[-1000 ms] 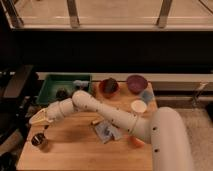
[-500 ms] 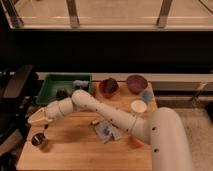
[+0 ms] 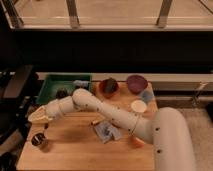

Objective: Place fork in purple bowl

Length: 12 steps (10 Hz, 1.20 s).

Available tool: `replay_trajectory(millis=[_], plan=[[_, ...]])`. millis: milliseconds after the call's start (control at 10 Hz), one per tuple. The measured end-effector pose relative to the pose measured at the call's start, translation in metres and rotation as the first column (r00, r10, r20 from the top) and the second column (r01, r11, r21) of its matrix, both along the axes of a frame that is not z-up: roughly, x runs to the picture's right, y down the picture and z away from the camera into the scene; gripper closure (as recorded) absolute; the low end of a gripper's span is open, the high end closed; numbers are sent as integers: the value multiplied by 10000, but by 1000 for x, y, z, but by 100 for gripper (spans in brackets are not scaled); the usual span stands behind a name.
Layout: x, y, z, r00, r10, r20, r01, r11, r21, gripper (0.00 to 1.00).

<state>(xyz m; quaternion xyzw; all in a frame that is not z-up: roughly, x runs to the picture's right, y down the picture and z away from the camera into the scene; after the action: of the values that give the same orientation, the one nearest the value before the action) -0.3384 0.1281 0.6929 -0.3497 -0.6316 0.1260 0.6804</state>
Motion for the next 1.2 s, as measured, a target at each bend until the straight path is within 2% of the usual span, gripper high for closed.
replay_trajectory(millis=[200,1200], plan=[[6,0,-2,9998,125,-122,-124,9999,57,34],[29,10,12,9913,902,-961,-929,9954,-238,34]])
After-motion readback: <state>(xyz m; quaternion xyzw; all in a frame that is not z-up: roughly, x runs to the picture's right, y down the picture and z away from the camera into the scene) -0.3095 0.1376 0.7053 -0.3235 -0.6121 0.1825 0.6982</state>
